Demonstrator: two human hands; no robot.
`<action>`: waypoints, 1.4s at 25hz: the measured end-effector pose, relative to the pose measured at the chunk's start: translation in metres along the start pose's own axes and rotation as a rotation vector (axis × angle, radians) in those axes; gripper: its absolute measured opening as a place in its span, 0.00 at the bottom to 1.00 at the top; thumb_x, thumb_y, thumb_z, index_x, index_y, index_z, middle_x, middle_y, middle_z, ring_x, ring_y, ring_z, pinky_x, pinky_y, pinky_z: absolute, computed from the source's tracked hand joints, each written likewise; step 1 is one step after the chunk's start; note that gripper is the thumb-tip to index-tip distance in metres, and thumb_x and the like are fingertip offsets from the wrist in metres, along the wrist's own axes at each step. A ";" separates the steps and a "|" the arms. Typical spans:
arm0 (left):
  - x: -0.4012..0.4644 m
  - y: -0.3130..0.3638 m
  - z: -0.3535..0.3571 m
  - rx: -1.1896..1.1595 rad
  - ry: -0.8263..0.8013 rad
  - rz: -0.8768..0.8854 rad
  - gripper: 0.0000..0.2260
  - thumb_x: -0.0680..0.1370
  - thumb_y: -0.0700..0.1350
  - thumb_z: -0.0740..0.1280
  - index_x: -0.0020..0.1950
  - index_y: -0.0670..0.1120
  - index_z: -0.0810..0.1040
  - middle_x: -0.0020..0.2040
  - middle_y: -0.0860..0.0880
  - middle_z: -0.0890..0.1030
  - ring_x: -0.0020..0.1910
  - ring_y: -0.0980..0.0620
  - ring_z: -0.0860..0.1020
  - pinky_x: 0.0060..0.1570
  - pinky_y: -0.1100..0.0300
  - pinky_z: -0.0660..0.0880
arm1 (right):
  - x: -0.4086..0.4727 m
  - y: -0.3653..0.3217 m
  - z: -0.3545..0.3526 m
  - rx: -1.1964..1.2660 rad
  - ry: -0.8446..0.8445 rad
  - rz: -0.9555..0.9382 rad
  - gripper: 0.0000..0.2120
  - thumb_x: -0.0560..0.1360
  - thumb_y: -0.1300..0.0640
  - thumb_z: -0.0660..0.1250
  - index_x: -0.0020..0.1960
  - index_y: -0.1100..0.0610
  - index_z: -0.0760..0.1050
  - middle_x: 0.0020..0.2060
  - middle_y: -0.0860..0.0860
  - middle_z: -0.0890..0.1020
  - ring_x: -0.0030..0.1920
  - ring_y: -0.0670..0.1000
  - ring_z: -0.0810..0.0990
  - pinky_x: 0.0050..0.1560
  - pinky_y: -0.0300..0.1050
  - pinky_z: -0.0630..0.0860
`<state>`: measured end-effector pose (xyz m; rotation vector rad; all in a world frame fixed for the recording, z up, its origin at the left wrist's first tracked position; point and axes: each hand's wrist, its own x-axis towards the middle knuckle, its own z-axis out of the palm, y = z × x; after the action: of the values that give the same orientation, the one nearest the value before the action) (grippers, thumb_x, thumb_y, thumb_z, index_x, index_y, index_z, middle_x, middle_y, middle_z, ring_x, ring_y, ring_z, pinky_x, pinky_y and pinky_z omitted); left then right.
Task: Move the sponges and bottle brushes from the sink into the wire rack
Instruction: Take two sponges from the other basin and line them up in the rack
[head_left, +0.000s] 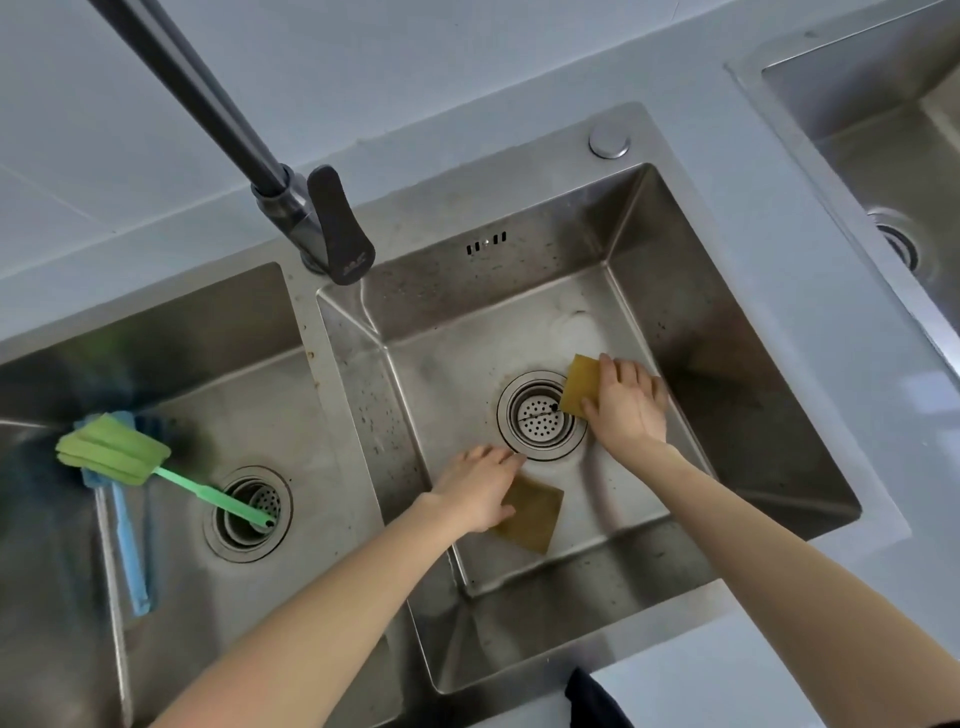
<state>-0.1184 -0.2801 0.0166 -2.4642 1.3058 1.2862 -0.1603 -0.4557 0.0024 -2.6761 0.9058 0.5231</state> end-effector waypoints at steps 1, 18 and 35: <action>0.001 0.000 0.000 0.007 0.013 -0.012 0.30 0.75 0.46 0.65 0.74 0.46 0.55 0.73 0.45 0.64 0.72 0.44 0.61 0.70 0.50 0.60 | -0.001 -0.001 0.000 -0.002 0.012 0.002 0.27 0.77 0.52 0.61 0.72 0.59 0.58 0.68 0.59 0.68 0.70 0.59 0.64 0.70 0.56 0.59; -0.047 -0.009 -0.052 -0.309 0.541 -0.136 0.20 0.76 0.51 0.64 0.66 0.46 0.68 0.60 0.46 0.73 0.60 0.46 0.73 0.55 0.55 0.71 | -0.026 -0.018 -0.065 0.396 0.146 0.068 0.21 0.74 0.54 0.67 0.64 0.59 0.68 0.61 0.59 0.73 0.61 0.60 0.73 0.60 0.56 0.75; -0.174 -0.061 -0.087 -0.664 0.953 -0.296 0.18 0.77 0.49 0.63 0.62 0.39 0.71 0.58 0.40 0.78 0.55 0.41 0.77 0.56 0.49 0.76 | -0.113 -0.118 -0.147 0.575 0.262 -0.158 0.18 0.75 0.50 0.65 0.58 0.62 0.71 0.55 0.58 0.77 0.56 0.59 0.76 0.54 0.52 0.73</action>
<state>-0.0690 -0.1637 0.1769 -3.8013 0.5125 0.4705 -0.1331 -0.3579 0.1971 -2.2781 0.7533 -0.1202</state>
